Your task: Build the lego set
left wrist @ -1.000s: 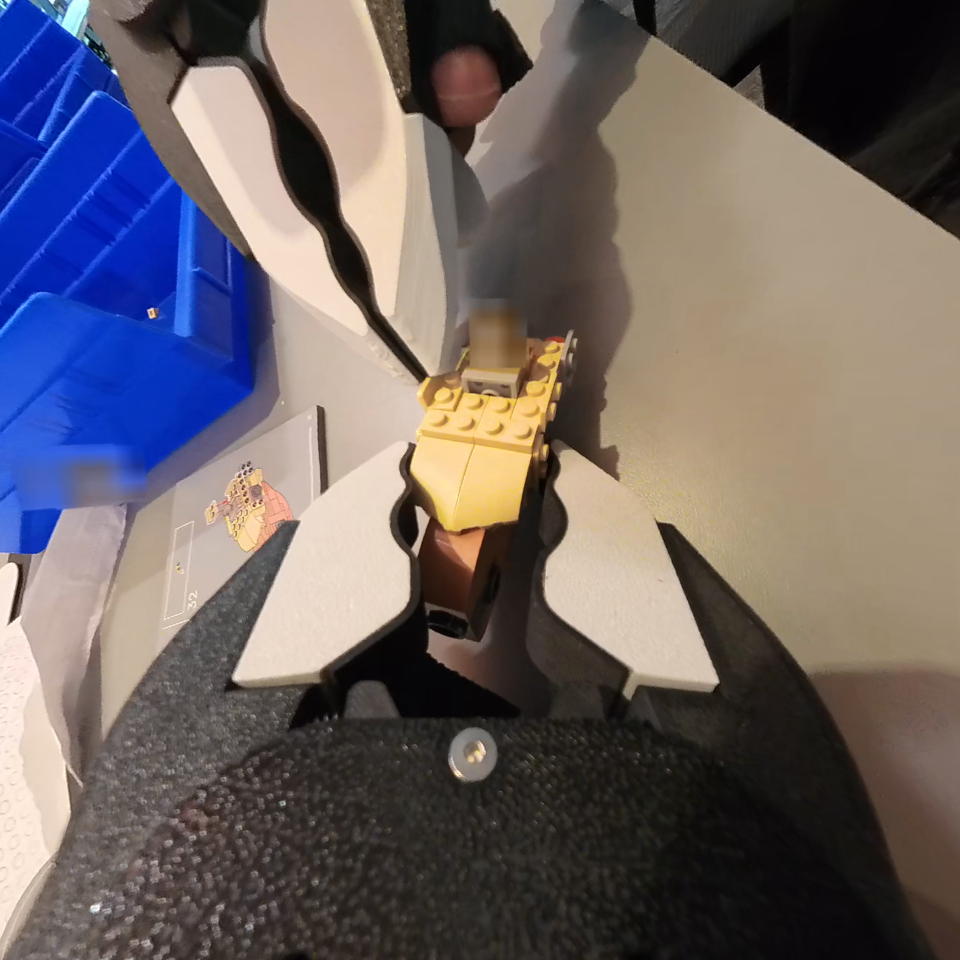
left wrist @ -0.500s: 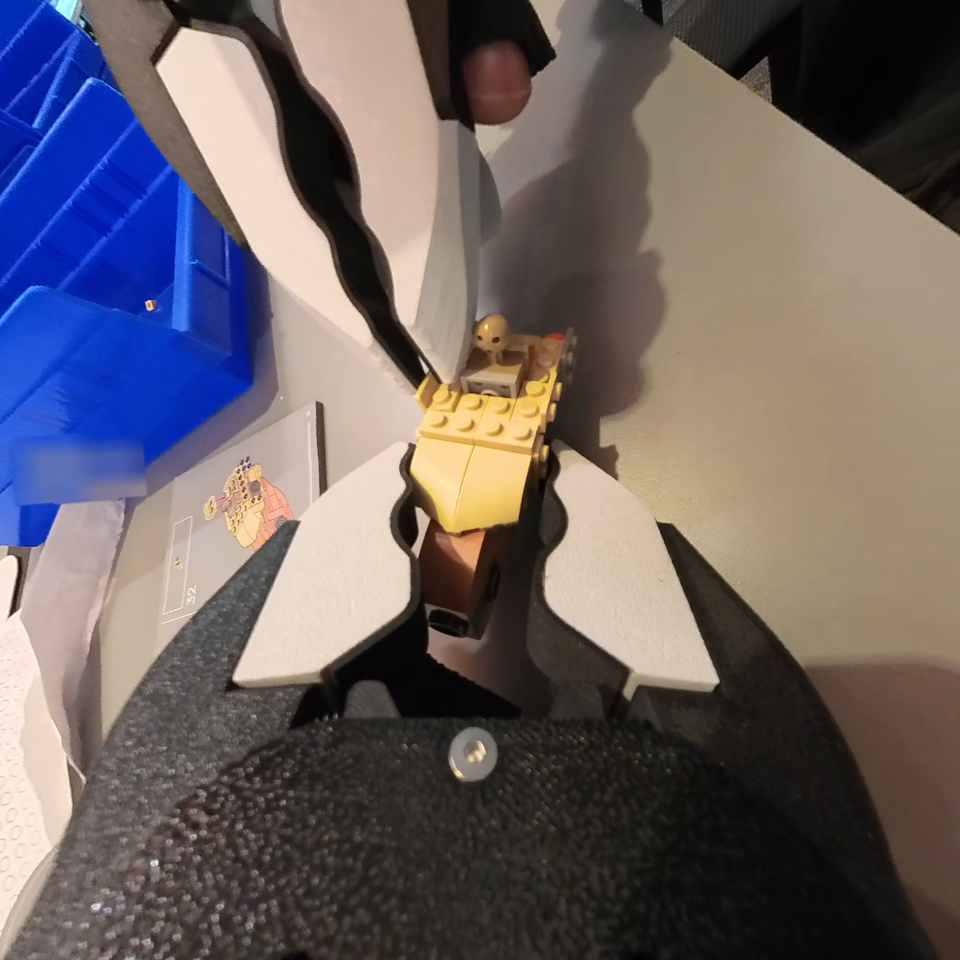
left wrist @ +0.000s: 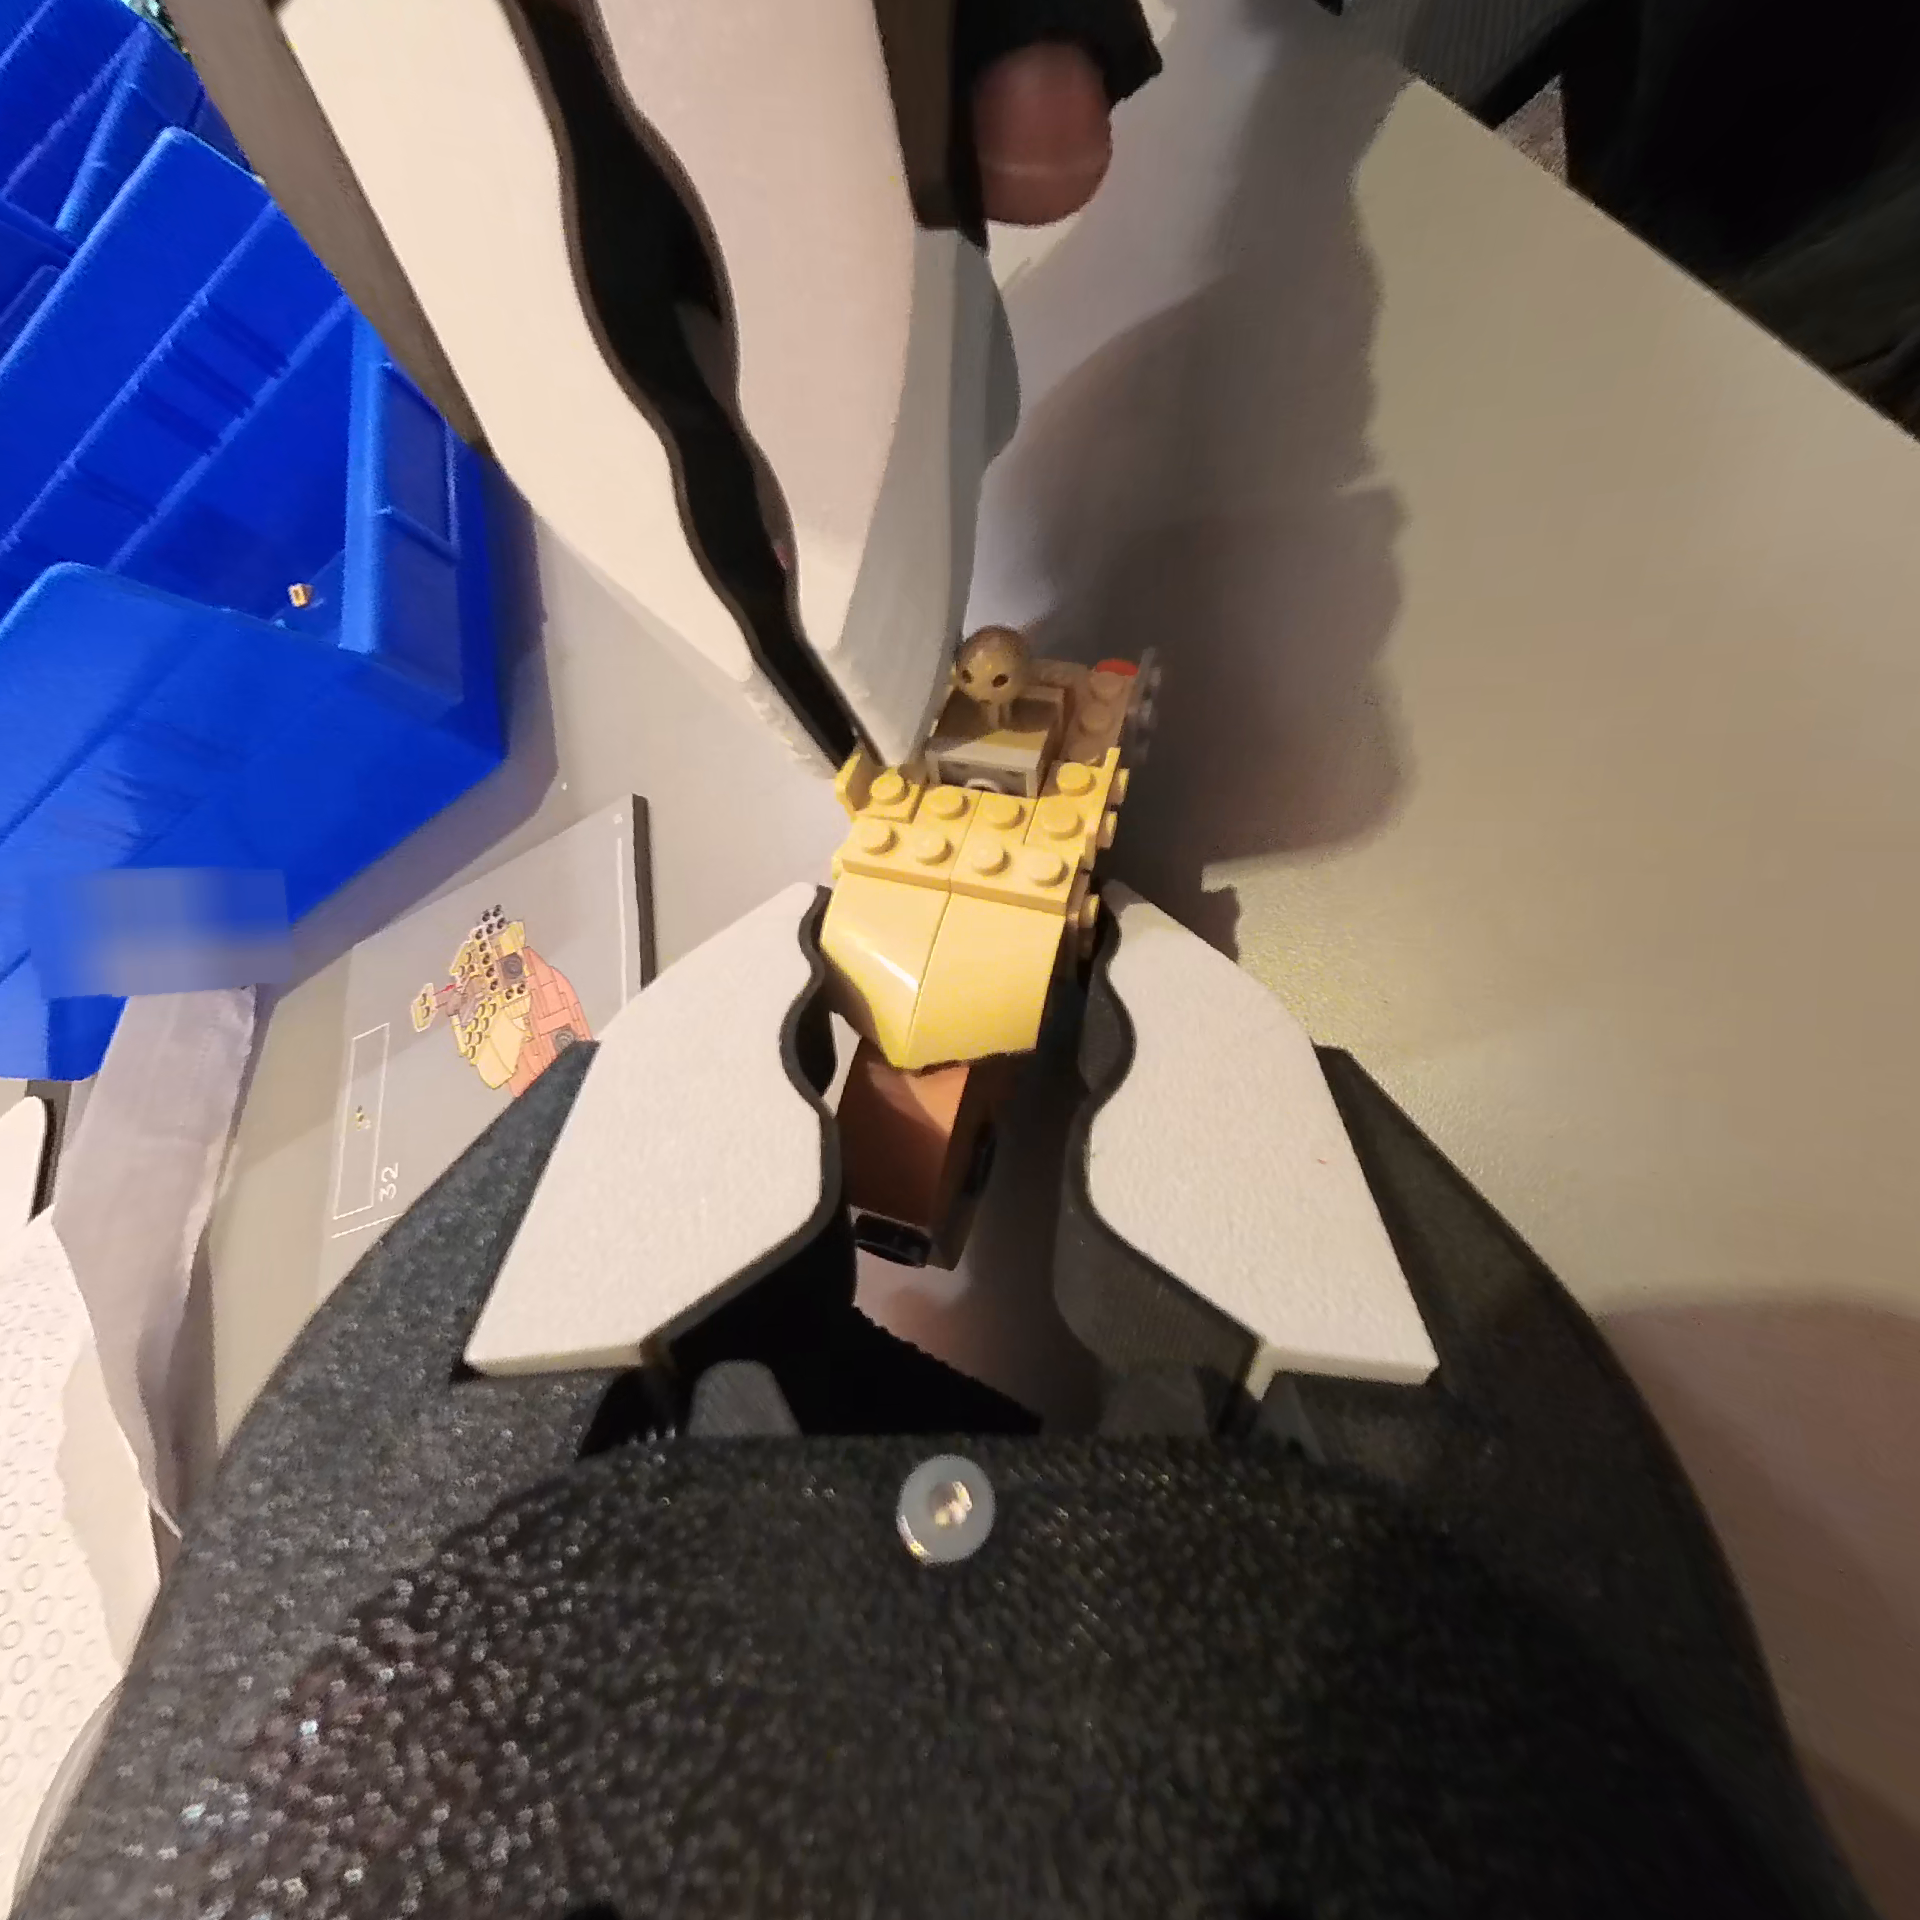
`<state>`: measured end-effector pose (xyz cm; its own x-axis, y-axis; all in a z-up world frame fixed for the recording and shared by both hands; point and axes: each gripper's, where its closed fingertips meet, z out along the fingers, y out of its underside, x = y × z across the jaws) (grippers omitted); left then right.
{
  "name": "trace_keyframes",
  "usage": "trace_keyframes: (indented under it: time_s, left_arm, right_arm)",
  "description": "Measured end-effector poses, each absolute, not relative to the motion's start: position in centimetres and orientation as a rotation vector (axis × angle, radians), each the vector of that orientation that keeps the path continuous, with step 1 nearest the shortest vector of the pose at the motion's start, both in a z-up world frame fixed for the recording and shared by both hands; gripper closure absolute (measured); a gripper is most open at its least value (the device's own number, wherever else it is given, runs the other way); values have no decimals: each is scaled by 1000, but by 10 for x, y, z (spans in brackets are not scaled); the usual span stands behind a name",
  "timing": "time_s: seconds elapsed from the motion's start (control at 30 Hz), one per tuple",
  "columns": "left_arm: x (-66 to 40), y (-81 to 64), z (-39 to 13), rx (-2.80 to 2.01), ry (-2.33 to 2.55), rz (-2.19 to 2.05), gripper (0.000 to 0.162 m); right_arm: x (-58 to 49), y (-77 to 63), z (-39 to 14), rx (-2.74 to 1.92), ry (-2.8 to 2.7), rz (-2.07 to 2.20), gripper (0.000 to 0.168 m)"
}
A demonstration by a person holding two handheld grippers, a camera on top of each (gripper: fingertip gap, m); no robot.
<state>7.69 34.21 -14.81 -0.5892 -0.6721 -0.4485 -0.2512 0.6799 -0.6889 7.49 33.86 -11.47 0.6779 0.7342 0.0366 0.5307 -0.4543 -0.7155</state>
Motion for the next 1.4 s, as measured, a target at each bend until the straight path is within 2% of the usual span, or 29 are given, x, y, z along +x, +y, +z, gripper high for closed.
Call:
trace_keyframes:
  time_s: [0.6,1.13,1.23,1.4]
  left_arm:
    - [79,342,-151,-753,2184,-738,118]
    - [79,342,-150,-772,2178,-758,117]
    - [79,341,-149,-755,2173,-775,117]
    - [79,342,-149,-773,2168,-794,117]
  right_arm:
    - [76,340,-116,-2187,-1019,205,166]
    - [77,341,-115,-2185,-1031,246,166]
    - [78,340,-109,-2135,-995,313,152]
    - [91,337,-104,-2065,-924,333,157]
